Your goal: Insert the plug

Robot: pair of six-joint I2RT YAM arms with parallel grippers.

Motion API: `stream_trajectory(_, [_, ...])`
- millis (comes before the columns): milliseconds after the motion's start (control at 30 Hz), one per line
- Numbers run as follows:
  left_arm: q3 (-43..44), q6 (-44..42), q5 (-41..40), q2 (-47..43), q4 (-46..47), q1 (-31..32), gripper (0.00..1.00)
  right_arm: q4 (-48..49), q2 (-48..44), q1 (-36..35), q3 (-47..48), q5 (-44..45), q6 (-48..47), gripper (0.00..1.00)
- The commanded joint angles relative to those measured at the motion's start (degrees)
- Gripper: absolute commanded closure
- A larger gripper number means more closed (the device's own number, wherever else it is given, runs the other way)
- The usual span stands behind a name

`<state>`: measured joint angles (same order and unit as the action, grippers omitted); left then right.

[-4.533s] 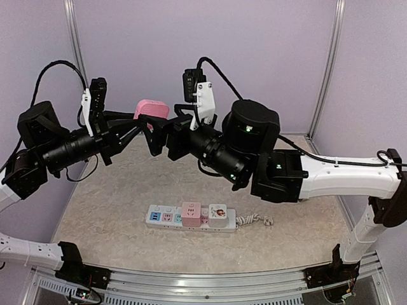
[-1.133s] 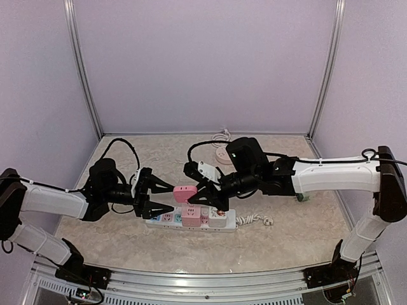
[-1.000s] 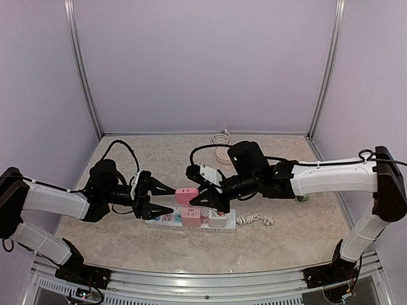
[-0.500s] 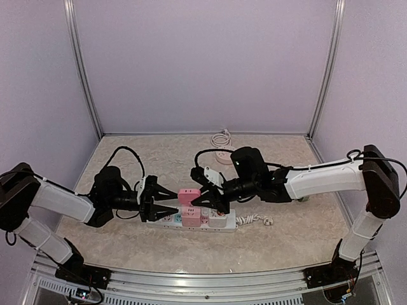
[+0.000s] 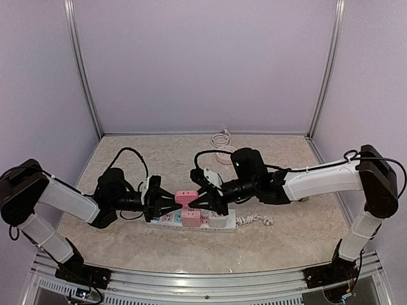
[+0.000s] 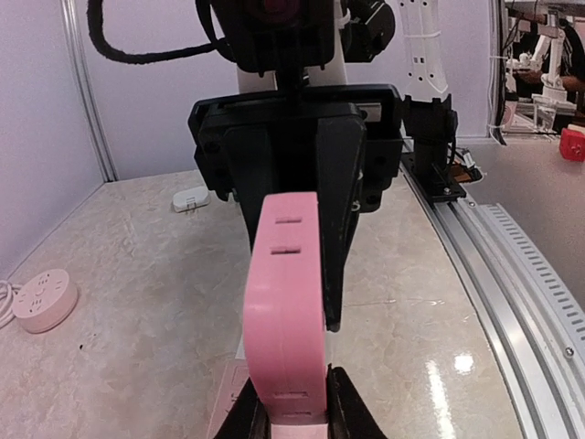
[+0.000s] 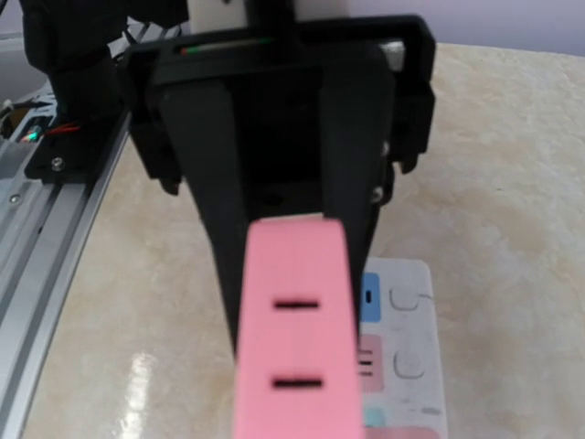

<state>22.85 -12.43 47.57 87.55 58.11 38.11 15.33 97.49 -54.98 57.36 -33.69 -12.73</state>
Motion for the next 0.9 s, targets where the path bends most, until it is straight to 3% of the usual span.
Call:
stream_trajectory(0, [1.2,0.8,0.7,1.1,3.4,0.5,0.82,1.2,1.2,-0.3,-0.3,-0.5,0.5,1.00])
stream_trajectory(100, [1.4,1.6,1.4,1.5,3.9,0.6,0.81,1.8,1.5,-0.3,-0.6,-0.3,0.7,1.00])
stream_trajectory(233, [1.9,1.7,2.0,2.3,4.5,0.6,1.00,2.5,2.2,-0.1,-0.5,0.3,0.7,1.00])
stream_trajectory(500, [4.0,-1.0,-2.3,5.6,-0.2,-0.5,1.00,4.2,4.3,0.6,-0.9,4.3,3.2,1.00])
stream_trajectory(867, [6.2,-4.3,0.7,5.8,-6.2,-2.5,1.00,5.0,6.2,0.8,0.0,3.8,3.2,1.00])
